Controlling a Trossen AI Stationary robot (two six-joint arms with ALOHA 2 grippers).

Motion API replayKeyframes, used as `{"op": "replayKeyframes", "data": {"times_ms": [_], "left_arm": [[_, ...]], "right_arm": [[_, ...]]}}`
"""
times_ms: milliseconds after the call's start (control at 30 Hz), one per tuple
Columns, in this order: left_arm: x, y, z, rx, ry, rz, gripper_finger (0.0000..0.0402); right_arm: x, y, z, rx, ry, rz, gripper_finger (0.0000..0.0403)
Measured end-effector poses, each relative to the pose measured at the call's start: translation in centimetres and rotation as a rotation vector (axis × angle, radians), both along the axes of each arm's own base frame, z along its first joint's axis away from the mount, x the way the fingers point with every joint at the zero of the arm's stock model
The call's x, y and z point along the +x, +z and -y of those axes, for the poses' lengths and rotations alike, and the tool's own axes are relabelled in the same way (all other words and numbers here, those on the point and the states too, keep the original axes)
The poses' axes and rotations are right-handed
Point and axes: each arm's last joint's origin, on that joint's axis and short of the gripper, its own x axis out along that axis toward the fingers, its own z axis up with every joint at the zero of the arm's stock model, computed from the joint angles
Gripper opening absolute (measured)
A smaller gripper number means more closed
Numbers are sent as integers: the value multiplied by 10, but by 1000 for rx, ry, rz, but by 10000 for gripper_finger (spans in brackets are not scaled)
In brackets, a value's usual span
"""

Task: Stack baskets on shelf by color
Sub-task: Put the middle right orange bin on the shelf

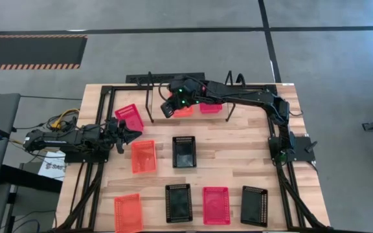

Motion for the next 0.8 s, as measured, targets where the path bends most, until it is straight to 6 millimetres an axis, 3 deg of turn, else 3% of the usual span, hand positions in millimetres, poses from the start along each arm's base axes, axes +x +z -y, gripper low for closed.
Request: {"op": "replayKeyframes", "data": {"times_ms": [200,433,800], "left_arm": [[0,0,0,0,0,0,0],[0,0,0,23,-9,-5,0],[0,-2,6,61,-197,-30,0]], "right_arm": [[-5,-5,2,-5,-2,-70,0],[-2,-2,2,-30,9,-30,0],[-2,-1,3,74,-115,0,0]]}}
